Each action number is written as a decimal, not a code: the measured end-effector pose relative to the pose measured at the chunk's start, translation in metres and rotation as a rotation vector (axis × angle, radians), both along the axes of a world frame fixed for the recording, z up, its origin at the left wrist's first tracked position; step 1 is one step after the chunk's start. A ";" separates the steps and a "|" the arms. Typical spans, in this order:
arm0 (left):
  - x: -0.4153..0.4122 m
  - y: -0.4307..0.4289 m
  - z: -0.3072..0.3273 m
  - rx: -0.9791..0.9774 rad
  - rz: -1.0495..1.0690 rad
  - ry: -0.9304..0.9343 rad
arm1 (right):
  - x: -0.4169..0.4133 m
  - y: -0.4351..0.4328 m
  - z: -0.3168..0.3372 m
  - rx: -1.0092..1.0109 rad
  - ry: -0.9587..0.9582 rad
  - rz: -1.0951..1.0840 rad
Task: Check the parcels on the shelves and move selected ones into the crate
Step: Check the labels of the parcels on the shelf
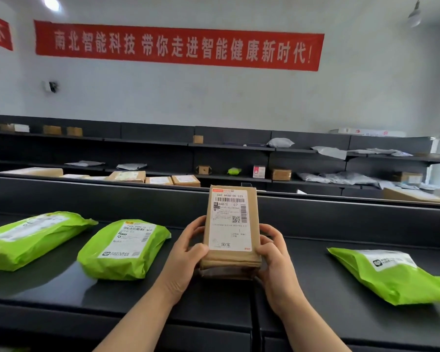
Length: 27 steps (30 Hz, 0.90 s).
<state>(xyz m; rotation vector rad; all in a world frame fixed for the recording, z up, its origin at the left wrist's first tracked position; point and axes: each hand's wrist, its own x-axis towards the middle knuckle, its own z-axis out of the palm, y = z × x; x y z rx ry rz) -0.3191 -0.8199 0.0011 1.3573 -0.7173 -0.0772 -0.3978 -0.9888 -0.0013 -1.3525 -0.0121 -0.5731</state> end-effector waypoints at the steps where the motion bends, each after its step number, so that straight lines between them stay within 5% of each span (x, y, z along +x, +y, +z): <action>1: 0.000 0.000 0.000 0.000 0.001 -0.005 | 0.001 0.000 -0.001 0.005 0.002 0.004; 27: -0.001 0.001 0.002 0.028 -0.032 0.029 | -0.003 -0.002 0.004 -0.001 0.033 -0.045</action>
